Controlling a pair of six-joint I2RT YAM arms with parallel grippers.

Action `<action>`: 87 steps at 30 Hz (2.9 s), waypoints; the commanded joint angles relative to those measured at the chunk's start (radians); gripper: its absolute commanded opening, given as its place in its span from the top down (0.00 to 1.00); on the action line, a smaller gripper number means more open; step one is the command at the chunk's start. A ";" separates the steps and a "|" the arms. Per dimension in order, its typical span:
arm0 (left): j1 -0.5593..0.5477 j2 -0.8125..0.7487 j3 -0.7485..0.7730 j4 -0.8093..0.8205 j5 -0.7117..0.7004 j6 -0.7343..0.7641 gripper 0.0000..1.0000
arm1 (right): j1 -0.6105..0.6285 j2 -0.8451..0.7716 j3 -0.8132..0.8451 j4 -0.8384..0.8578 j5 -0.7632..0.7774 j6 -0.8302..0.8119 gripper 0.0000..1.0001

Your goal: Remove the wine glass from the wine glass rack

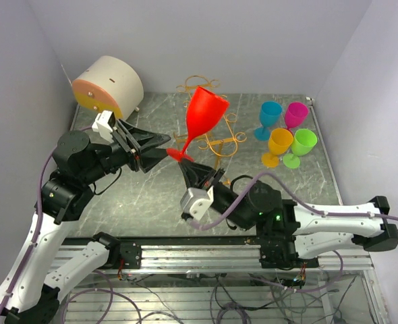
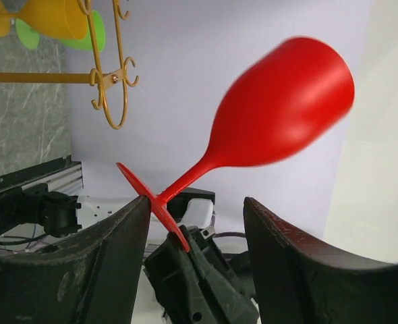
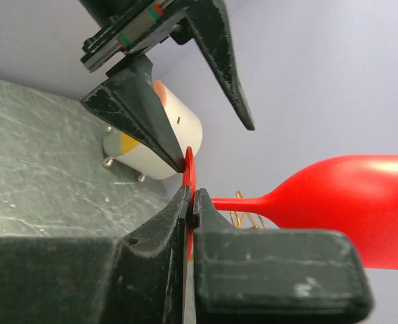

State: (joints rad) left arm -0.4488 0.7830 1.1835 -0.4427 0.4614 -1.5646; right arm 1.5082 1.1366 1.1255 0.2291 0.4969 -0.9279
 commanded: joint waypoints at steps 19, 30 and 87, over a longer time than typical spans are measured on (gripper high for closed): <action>-0.002 -0.026 -0.046 0.098 0.105 0.033 0.70 | 0.097 0.078 -0.118 0.357 0.031 -0.464 1.00; -0.002 -0.079 -0.152 0.208 0.063 0.062 0.93 | 0.167 -0.033 -0.173 0.315 0.188 -0.363 0.65; -0.002 -0.434 -0.087 -0.222 -0.340 0.760 0.93 | 0.281 0.267 1.013 -0.920 0.650 0.716 0.33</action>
State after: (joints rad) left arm -0.4515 0.3767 1.1061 -0.6559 0.1432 -0.8215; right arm 1.6905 1.3838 2.1811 -0.9150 0.8665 -0.0128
